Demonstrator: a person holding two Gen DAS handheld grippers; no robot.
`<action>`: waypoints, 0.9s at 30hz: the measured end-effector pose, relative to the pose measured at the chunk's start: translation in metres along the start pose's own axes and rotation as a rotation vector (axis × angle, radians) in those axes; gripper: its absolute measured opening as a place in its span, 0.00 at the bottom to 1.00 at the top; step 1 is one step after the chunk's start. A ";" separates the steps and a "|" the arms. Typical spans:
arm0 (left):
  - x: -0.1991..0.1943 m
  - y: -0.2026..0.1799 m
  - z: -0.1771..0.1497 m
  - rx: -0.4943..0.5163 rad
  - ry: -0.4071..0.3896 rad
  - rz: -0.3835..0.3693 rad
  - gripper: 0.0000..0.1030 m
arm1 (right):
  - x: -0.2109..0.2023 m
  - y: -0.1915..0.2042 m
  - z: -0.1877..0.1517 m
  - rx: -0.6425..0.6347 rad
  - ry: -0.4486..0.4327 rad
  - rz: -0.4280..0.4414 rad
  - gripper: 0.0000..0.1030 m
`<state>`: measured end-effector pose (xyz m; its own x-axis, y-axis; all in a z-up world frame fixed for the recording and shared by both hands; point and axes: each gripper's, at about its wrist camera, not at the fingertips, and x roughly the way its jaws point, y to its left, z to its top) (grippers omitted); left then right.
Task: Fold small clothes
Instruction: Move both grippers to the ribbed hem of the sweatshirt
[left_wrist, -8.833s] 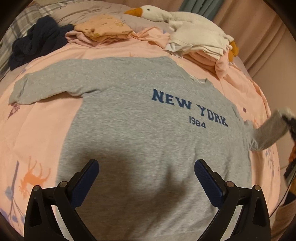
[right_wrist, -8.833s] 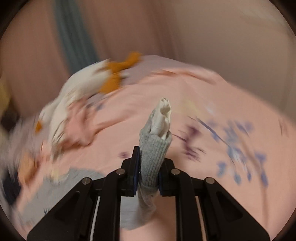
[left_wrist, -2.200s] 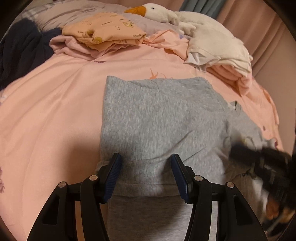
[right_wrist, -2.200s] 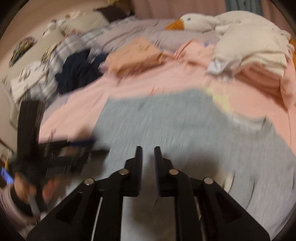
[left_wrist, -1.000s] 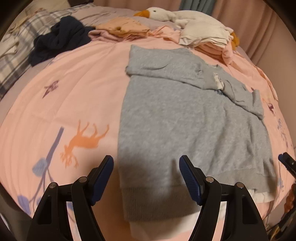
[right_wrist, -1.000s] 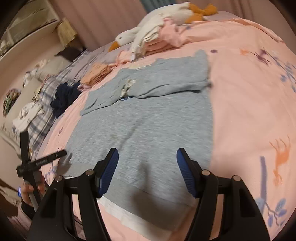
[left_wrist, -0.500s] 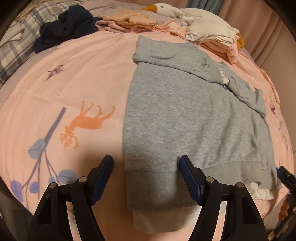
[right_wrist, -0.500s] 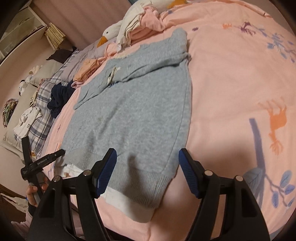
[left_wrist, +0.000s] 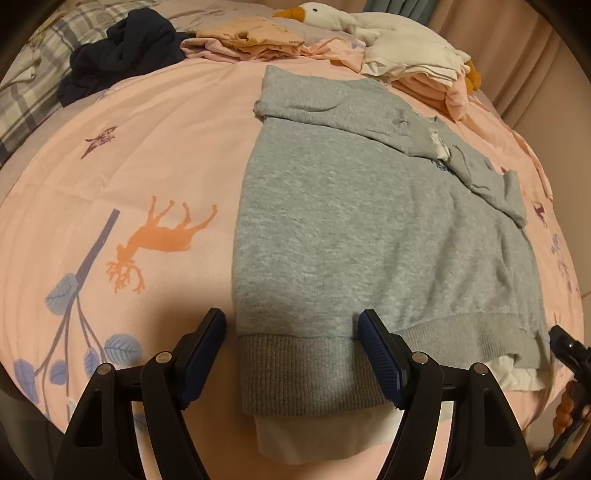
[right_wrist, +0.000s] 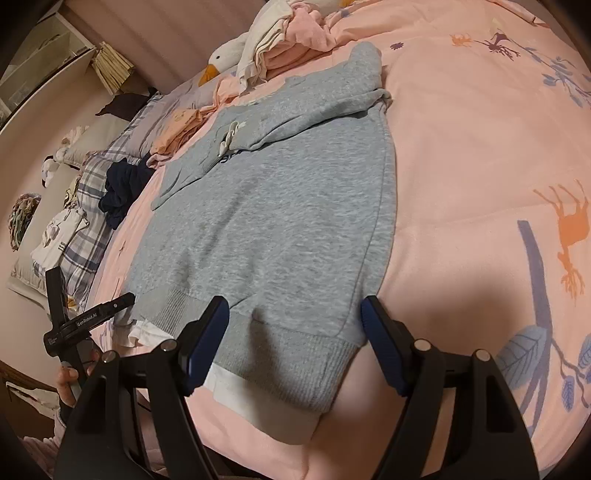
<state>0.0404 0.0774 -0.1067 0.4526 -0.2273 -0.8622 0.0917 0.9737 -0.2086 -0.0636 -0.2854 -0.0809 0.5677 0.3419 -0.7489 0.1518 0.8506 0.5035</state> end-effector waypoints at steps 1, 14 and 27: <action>0.000 -0.001 -0.001 0.001 -0.001 0.000 0.72 | 0.000 0.000 0.000 0.001 0.000 -0.003 0.73; -0.008 0.012 -0.010 0.002 0.025 -0.218 0.72 | -0.005 -0.015 -0.008 0.044 0.025 0.097 0.73; 0.008 0.010 0.014 -0.063 0.009 -0.340 0.72 | 0.016 -0.011 0.002 0.093 -0.018 0.197 0.72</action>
<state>0.0577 0.0857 -0.1089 0.3977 -0.5390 -0.7425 0.1813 0.8395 -0.5123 -0.0547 -0.2901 -0.0972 0.6079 0.4899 -0.6249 0.1100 0.7274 0.6773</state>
